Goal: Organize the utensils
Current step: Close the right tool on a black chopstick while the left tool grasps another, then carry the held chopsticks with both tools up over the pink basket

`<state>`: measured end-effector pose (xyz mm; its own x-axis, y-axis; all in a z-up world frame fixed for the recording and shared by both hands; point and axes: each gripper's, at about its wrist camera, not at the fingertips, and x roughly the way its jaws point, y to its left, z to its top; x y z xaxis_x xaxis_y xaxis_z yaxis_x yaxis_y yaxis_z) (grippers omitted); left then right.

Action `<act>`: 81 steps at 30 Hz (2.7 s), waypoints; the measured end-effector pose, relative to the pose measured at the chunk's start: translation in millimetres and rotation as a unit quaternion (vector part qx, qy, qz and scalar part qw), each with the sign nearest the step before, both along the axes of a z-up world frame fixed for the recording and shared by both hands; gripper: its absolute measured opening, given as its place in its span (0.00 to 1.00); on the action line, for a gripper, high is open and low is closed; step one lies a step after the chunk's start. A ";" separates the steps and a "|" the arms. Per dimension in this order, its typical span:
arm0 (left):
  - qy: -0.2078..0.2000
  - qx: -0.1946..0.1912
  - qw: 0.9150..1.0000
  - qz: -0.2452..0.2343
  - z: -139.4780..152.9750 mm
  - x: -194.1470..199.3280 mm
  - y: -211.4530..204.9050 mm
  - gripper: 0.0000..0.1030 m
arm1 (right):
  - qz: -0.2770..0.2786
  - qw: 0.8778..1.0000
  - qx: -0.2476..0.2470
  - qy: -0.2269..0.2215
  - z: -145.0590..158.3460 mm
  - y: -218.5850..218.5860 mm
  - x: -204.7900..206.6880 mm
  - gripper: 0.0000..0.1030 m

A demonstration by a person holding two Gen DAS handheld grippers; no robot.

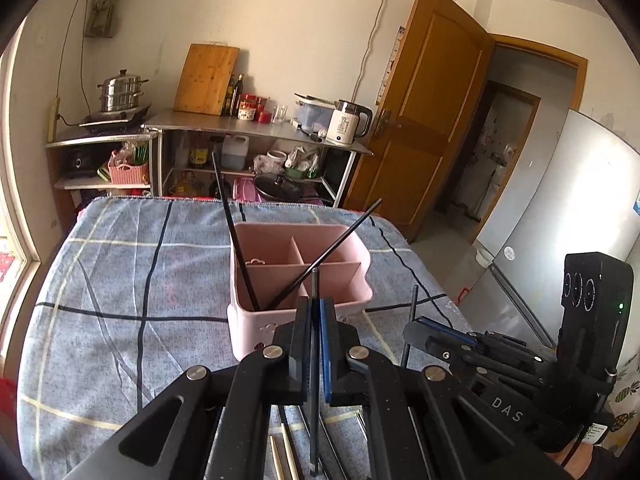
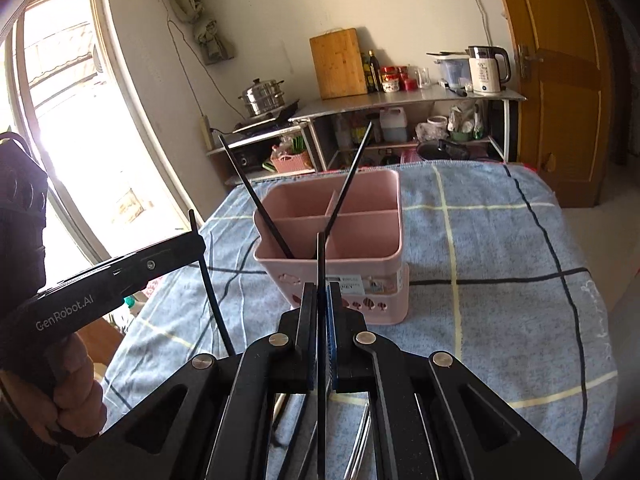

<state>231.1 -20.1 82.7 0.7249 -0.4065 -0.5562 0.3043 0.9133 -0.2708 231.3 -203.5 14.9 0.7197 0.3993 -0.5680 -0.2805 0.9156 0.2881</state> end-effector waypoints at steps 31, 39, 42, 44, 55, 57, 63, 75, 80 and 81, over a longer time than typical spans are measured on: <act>-0.035 0.008 0.999 -0.013 48.4 -44.3 8.0 0.03 | -0.007 0.997 -0.004 -0.073 60.3 -13.0 -33.5 0.04; -0.054 0.003 0.999 -0.011 86.1 -29.0 13.2 0.03 | -0.010 0.995 -0.002 -0.100 89.2 -13.4 -22.2 0.04; -0.063 -0.002 0.998 -0.006 103.0 -20.2 15.7 0.03 | -0.011 0.994 0.002 -0.112 102.2 -12.7 -15.7 0.04; -0.068 -0.006 0.998 -0.004 113.6 -13.7 17.6 0.03 | -0.011 0.993 0.003 -0.119 108.6 -11.7 -11.4 0.04; -0.078 0.001 0.997 0.021 133.7 29.1 20.0 0.03 | -0.018 0.990 0.026 -0.137 125.7 -8.8 24.0 0.04; -0.078 0.005 0.997 0.027 130.6 37.0 21.1 0.03 | -0.022 0.990 0.027 -0.139 125.9 -8.5 31.9 0.04; -0.060 -0.005 0.997 0.040 110.3 58.6 31.8 0.03 | -0.032 0.990 0.041 -0.134 116.7 -7.9 53.0 0.04; -0.007 -0.021 0.999 0.048 52.8 86.7 39.9 0.03 | -0.040 0.995 0.042 -0.079 67.1 -2.0 75.2 0.04; 0.010 -0.016 0.999 0.047 33.3 91.7 37.4 0.04 | -0.040 0.997 0.043 -0.054 50.5 0.4 79.4 0.04; 0.013 -0.013 0.999 0.046 30.7 91.7 36.2 0.04 | -0.039 0.997 0.042 -0.049 47.3 1.0 80.2 0.04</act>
<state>322.8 16.1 113.4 0.7456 -0.3536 -0.5648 0.2124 0.9295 -0.3015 311.5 -202.4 62.3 0.8010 0.3824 -0.4607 -0.2392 0.9098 0.3393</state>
